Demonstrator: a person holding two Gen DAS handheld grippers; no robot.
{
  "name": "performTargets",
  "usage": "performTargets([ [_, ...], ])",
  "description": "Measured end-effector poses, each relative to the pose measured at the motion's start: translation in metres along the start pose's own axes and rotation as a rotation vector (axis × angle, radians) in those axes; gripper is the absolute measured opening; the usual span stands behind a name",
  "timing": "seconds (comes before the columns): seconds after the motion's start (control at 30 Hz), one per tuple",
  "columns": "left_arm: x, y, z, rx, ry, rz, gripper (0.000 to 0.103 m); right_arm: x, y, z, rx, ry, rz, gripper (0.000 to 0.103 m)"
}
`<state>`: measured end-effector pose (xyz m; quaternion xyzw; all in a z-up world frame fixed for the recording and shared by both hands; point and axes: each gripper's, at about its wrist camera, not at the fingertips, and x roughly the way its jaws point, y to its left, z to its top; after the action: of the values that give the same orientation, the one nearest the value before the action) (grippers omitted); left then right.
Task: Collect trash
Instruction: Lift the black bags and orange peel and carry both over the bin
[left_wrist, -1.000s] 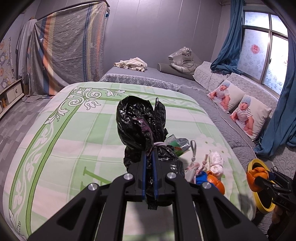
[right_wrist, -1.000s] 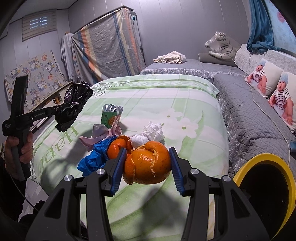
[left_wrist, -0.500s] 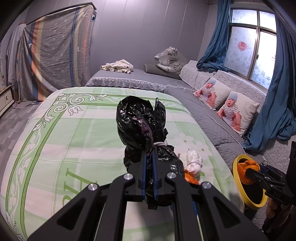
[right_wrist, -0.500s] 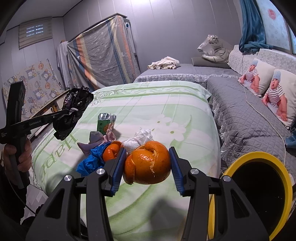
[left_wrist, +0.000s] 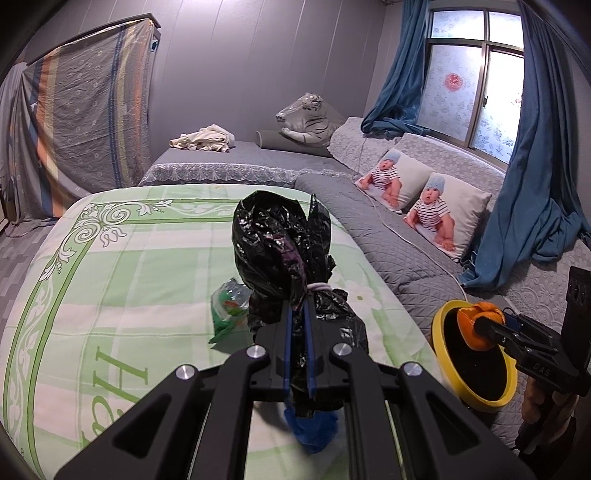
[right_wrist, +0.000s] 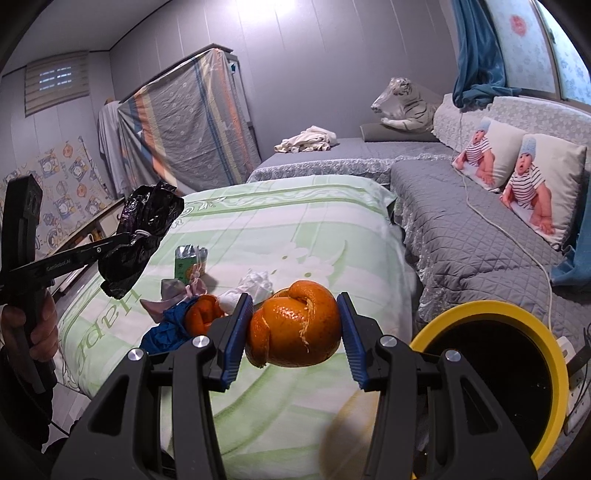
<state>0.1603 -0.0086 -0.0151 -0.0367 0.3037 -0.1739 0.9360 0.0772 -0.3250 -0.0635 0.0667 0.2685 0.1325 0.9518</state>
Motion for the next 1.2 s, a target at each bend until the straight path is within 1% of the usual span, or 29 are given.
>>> performTargets([
  [0.27, 0.000, -0.030, 0.005, 0.050, -0.011, -0.039, 0.006, -0.013, -0.016, 0.001, 0.026, -0.023, -0.030, 0.044],
  [0.43, 0.005, -0.048, 0.008, 0.058, -0.004, -0.079, 0.006, -0.021, -0.027, 0.003, 0.044, -0.035, -0.052, 0.044],
  [0.63, 0.014, -0.080, 0.011, 0.105, 0.008, -0.133, 0.006, -0.034, -0.044, 0.003, 0.071, -0.064, -0.088, 0.044],
  [0.9, 0.028, -0.124, 0.018, 0.164, 0.017, -0.204, 0.006, -0.053, -0.078, 0.000, 0.128, -0.088, -0.157, 0.044],
  [1.03, 0.037, -0.150, 0.016, 0.201, 0.024, -0.241, 0.006, -0.060, -0.097, -0.006, 0.162, -0.094, -0.198, 0.044],
  [1.2, 0.054, -0.181, 0.011, 0.239, 0.051, -0.277, 0.006, -0.066, -0.122, -0.017, 0.208, -0.094, -0.233, 0.044],
])
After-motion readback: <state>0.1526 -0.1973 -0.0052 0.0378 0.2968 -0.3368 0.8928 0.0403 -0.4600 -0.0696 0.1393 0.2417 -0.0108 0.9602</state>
